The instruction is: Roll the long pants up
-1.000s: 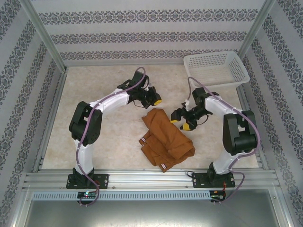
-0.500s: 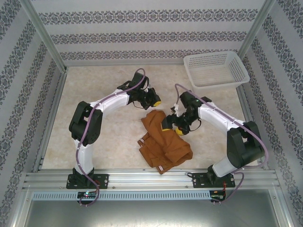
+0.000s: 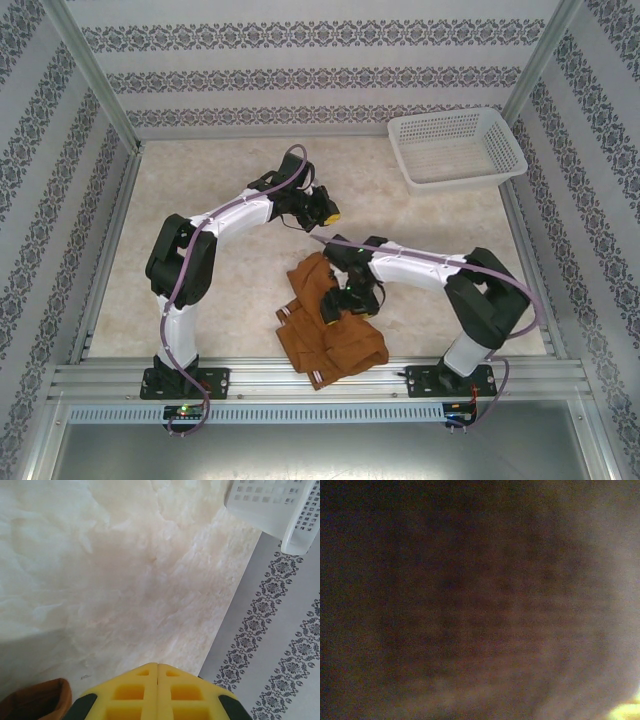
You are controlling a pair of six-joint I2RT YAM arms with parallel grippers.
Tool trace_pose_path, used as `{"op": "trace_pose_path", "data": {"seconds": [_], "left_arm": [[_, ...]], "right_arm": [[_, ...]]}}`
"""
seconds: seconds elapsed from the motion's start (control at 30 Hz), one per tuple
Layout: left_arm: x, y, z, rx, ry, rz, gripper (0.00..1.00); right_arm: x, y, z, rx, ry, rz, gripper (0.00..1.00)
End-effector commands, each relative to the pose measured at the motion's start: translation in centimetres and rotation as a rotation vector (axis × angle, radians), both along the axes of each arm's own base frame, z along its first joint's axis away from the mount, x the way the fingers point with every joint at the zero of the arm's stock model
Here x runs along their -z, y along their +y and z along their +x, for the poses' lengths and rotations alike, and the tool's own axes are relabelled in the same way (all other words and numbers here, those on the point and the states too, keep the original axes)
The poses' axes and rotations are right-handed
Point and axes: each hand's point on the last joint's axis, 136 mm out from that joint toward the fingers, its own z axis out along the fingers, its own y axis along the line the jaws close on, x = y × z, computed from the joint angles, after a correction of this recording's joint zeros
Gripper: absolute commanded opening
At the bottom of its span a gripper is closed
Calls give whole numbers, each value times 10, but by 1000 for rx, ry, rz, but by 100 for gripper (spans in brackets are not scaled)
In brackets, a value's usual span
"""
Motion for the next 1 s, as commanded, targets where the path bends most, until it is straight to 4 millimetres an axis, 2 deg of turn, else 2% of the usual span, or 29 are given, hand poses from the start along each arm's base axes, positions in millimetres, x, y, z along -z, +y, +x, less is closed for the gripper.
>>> {"op": "trace_pose_path", "data": {"seconds": [0.0,0.03,0.1,0.17,0.27,0.37,0.5,0.63,0.73,0.97], "left_arm": [[-17,11,10,-40,-53,-18,0],[-21,16,13,-47,-60,-21,0],[-28,25,19,-63,-75,-19,0],[-34,40,26,-85,-89,-8,0],[-44,64,37,-130,-115,-1,0],[-52,90,47,-183,-135,0,0],[-61,116,55,-246,-158,-26,0],[-67,124,57,-262,-171,-52,0],[-69,125,57,-259,-173,-62,0],[-65,131,58,-263,-163,-83,0]], "right_arm": [[50,-31,-2,-79,-59,-290,32],[55,-38,0,-122,-70,-360,0],[58,-57,11,-214,-118,-517,0],[49,-72,30,-286,-181,-641,0],[20,-87,66,-347,-303,-761,0],[-24,-100,108,-321,-433,-827,0],[-94,-116,165,-252,-636,-901,0],[-156,-131,219,-182,-828,-968,0],[-193,-140,257,-129,-949,-1001,0],[-251,-161,343,-136,-1121,-1142,0]]}}
